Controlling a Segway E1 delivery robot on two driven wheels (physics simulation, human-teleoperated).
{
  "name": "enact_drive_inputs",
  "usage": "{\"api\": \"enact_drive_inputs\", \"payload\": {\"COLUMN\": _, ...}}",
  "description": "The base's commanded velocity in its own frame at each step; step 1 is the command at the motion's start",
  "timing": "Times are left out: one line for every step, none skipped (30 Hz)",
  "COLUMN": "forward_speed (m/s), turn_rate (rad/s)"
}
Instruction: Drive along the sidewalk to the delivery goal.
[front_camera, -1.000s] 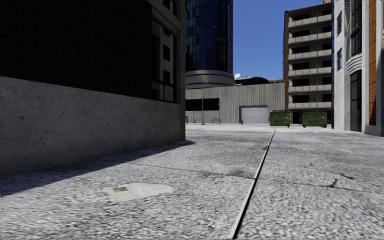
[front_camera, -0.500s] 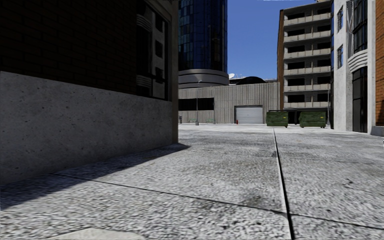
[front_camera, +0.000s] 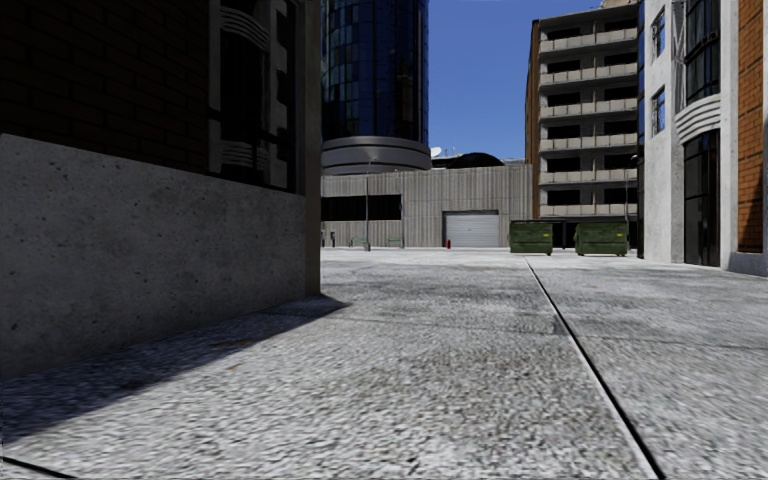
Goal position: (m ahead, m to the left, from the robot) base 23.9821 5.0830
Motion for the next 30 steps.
{"api": "enact_drive_inputs", "payload": {"forward_speed": 2.0, "turn_rate": 0.0}}
{"api": "enact_drive_inputs", "payload": {"forward_speed": 2.0, "turn_rate": 0.0}}
{"api": "enact_drive_inputs", "payload": {"forward_speed": 2.0, "turn_rate": 0.0}}
{"api": "enact_drive_inputs", "payload": {"forward_speed": 2.0, "turn_rate": 0.0}}
{"api": "enact_drive_inputs", "payload": {"forward_speed": 2.0, "turn_rate": 0.0}}
{"api": "enact_drive_inputs", "payload": {"forward_speed": 2.0, "turn_rate": 0.0}}
{"api": "enact_drive_inputs", "payload": {"forward_speed": 2.0, "turn_rate": 0.0}}
{"api": "enact_drive_inputs", "payload": {"forward_speed": 2.0, "turn_rate": 0.0}}
{"api": "enact_drive_inputs", "payload": {"forward_speed": 2.0, "turn_rate": 0.0}}
{"api": "enact_drive_inputs", "payload": {"forward_speed": 2.0, "turn_rate": 0.0}}
{"api": "enact_drive_inputs", "payload": {"forward_speed": 2.0, "turn_rate": 0.0}}
{"api": "enact_drive_inputs", "payload": {"forward_speed": 2.0, "turn_rate": 0.0}}
{"api": "enact_drive_inputs", "payload": {"forward_speed": 2.0, "turn_rate": 0.0}}
{"api": "enact_drive_inputs", "payload": {"forward_speed": 2.0, "turn_rate": 0.0}}
{"api": "enact_drive_inputs", "payload": {"forward_speed": 2.0, "turn_rate": 0.0}}
{"api": "enact_drive_inputs", "payload": {"forward_speed": 2.0, "turn_rate": 0.0}}
{"api": "enact_drive_inputs", "payload": {"forward_speed": 2.0, "turn_rate": 0.0}}
{"api": "enact_drive_inputs", "payload": {"forward_speed": 2.0, "turn_rate": 0.0}}
{"api": "enact_drive_inputs", "payload": {"forward_speed": 2.0, "turn_rate": 0.0}}
{"api": "enact_drive_inputs", "payload": {"forward_speed": 2.0, "turn_rate": 0.0}}
{"api": "enact_drive_inputs", "payload": {"forward_speed": 2.0, "turn_rate": 0.0}}
{"api": "enact_drive_inputs", "payload": {"forward_speed": 2.0, "turn_rate": 0.0}}
{"api": "enact_drive_inputs", "payload": {"forward_speed": 2.0, "turn_rate": 0.0}}
{"api": "enact_drive_inputs", "payload": {"forward_speed": 2.0, "turn_rate": 0.0}}
{"api": "enact_drive_inputs", "payload": {"forward_speed": 2.0, "turn_rate": 0.0}}
{"api": "enact_drive_inputs", "payload": {"forward_speed": 2.0, "turn_rate": 0.0}}
{"api": "enact_drive_inputs", "payload": {"forward_speed": 2.0, "turn_rate": 0.0}}
{"api": "enact_drive_inputs", "payload": {"forward_speed": 2.0, "turn_rate": 0.0}}
{"api": "enact_drive_inputs", "payload": {"forward_speed": 2.0, "turn_rate": 0.0}}
{"api": "enact_drive_inputs", "payload": {"forward_speed": 2.0, "turn_rate": 0.0}}
